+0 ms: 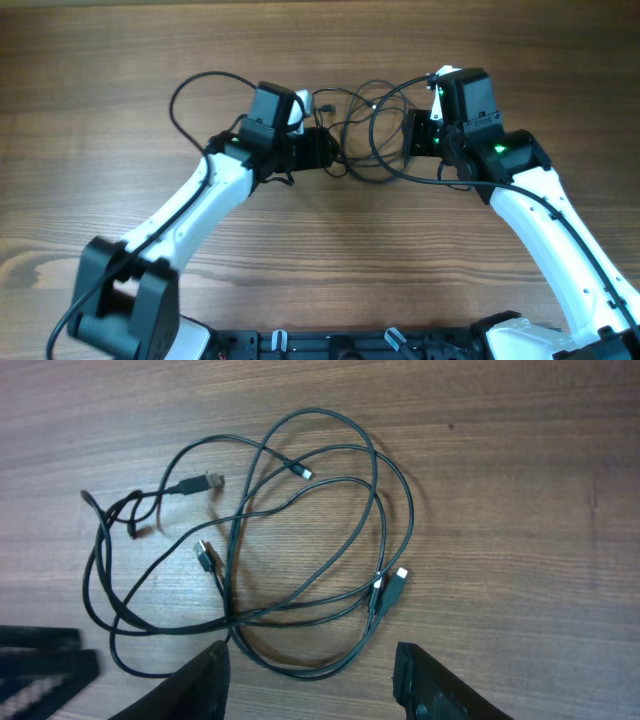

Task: Untangle cables

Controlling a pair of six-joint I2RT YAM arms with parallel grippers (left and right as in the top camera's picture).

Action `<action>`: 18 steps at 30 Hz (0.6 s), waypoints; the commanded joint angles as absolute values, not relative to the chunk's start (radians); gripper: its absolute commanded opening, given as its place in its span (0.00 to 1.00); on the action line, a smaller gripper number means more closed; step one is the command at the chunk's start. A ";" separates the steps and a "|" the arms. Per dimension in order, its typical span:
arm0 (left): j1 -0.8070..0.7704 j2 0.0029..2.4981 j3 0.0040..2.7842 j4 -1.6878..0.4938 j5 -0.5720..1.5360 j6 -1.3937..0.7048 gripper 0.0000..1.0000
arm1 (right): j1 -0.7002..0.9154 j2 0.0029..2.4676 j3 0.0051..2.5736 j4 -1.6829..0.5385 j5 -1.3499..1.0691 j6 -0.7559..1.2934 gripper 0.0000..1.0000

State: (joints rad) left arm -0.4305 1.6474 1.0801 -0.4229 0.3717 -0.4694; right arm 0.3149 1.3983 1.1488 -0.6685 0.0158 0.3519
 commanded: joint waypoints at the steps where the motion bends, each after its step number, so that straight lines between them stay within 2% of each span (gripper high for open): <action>1: -0.439 1.722 1.084 -0.399 0.331 -0.529 0.59 | 0.313 1.406 1.147 -0.670 0.048 0.394 0.56; 4: -0.439 1.755 1.084 -0.327 0.331 -0.529 0.54 | 0.313 1.406 1.147 -0.669 0.012 0.395 0.59; 6: -0.439 1.760 1.084 -0.289 0.322 -0.530 0.43 | 0.313 1.406 1.147 -0.667 -0.046 0.392 0.63; 9: -0.431 1.757 1.087 -0.247 0.297 -0.529 0.04 | 0.313 1.406 1.145 -0.668 -0.084 0.388 0.66; 18: -0.234 1.531 1.098 -0.279 0.384 -0.590 0.04 | 0.313 1.508 1.134 -0.602 -0.095 0.386 0.68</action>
State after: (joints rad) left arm -0.3141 1.6711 1.0801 -0.2737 0.3397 -0.5411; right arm 0.3149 1.4349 1.1477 -0.6411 -0.0540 0.3817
